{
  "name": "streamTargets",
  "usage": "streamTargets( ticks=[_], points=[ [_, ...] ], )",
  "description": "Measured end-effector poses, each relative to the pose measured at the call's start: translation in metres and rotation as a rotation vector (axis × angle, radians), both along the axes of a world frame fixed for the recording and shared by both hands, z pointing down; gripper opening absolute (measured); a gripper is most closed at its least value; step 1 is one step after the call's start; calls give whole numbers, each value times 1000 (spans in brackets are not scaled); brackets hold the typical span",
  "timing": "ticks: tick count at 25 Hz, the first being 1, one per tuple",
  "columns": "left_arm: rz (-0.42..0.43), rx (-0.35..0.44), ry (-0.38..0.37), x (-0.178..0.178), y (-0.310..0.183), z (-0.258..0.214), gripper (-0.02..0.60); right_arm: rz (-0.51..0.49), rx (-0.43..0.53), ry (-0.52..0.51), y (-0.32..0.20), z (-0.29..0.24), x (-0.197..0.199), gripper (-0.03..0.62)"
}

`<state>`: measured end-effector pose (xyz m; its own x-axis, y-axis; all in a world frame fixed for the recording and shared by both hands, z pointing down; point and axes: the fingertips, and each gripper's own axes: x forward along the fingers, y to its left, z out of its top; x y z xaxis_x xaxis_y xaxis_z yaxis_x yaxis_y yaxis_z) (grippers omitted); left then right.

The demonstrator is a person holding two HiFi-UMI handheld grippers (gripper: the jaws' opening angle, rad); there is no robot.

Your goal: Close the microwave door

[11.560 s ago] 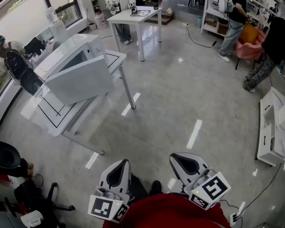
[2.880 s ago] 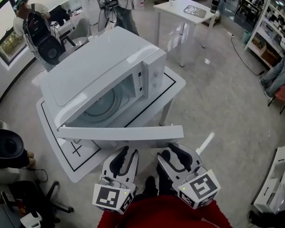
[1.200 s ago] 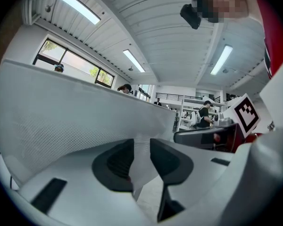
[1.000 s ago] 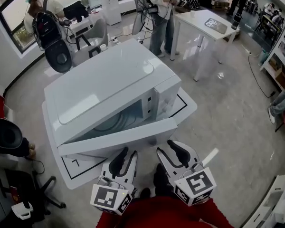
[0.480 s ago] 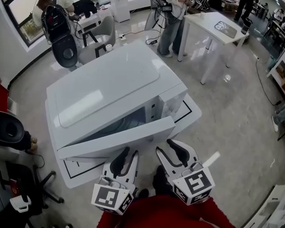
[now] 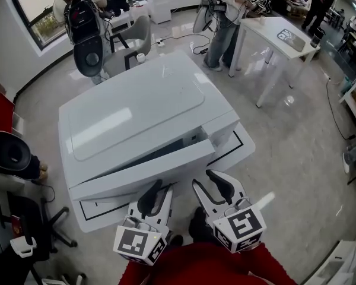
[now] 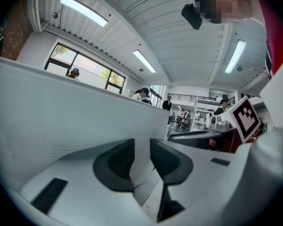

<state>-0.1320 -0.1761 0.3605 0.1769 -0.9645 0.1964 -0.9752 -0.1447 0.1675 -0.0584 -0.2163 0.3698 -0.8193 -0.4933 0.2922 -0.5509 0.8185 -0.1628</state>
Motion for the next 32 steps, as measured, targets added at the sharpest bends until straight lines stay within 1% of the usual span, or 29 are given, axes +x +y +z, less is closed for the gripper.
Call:
streamTargets(
  ticks=[7,12,22,26,32],
  points=[
    [-28,4,7,-2,-9,-4,109,-31,2,4,-6,1,-8,164],
    [-30,3,1,-1,-11,-4,107,-41,29,19,-9,-1,-14,160],
    [-50,2,-16,-4,-13,-5,87,-20,53,40,-17,-4,-14,43],
    [-55,4,-14,-5,-12,-7,83,-19,51,43,-17,-4,-14,21],
    [-72,3,-19,-8,-13,-7,58,-26,52,39,-16,-4,-16,15]
  ],
)
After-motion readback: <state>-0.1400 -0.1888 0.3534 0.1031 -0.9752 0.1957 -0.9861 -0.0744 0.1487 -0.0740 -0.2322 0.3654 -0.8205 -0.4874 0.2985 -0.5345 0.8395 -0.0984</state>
